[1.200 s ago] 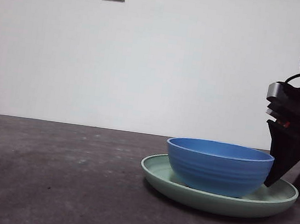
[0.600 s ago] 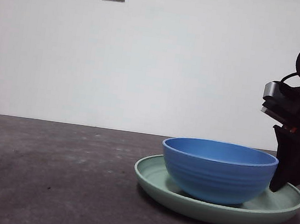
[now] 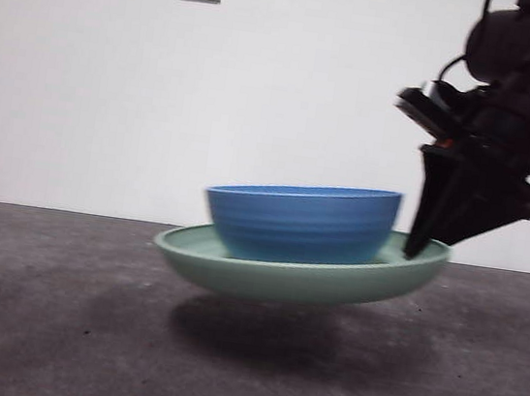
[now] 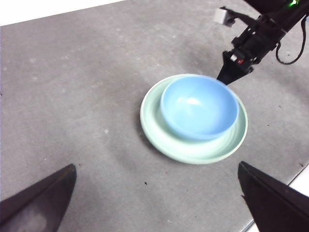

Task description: Pick up the blue bowl, put it on the green plate, put it on desk

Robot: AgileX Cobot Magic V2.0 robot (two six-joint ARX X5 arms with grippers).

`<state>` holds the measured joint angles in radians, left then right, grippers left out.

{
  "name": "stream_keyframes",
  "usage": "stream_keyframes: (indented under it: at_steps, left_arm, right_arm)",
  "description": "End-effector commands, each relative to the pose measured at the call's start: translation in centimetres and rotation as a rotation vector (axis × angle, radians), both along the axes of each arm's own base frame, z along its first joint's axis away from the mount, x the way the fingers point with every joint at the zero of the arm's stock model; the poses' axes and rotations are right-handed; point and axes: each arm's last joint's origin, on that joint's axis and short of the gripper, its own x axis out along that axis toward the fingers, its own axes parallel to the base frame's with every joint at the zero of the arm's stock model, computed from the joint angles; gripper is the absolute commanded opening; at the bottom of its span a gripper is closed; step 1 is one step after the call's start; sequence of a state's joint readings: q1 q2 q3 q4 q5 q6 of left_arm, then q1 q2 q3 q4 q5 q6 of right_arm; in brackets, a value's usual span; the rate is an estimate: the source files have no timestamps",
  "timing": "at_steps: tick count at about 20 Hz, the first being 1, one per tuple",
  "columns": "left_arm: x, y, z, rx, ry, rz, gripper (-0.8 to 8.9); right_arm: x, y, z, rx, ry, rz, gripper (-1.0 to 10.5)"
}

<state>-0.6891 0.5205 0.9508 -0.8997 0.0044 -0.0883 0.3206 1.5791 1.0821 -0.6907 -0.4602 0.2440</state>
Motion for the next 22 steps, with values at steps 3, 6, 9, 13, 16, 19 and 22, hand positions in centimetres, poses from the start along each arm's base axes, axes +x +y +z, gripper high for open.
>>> stream_keyframes:
  at_steps: [3,6,9,13,16,19,22]
  left_arm:
    - [-0.1,0.0,0.4,-0.013,-0.015,-0.002,6.21]
    - [-0.1,0.0,0.4,-0.013,-0.015,-0.002,6.21]
    - [-0.1,0.0,0.4,-0.013,-0.015,-0.002,6.21]
    - [-0.1,0.0,0.4,-0.013,-0.014,-0.002,6.21]
    - [-0.1,0.0,0.4,-0.013,-0.014,-0.002,6.21]
    - [-0.1,0.0,0.4,-0.013,-0.015,-0.002,6.21]
    - [-0.1,0.0,0.4,-0.013,-0.014,-0.002,6.21]
  right_arm:
    - [0.8,3.2,-1.0,0.053,0.027,-0.017,0.1]
    - [1.5,4.9,-2.6,0.067,0.042,-0.019,0.1]
    - [2.1,6.1,-4.3,0.062,0.040,-0.012,0.1]
    - [2.2,6.1,-5.0,0.014,0.041,-0.021,0.2]
    - [2.2,6.1,-5.0,0.012,0.039,-0.022,0.2]
    - [2.1,6.1,-4.8,0.007,0.027,-0.014,2.0]
    - [1.9,5.8,-3.4,-0.008,-0.031,-0.030,2.5]
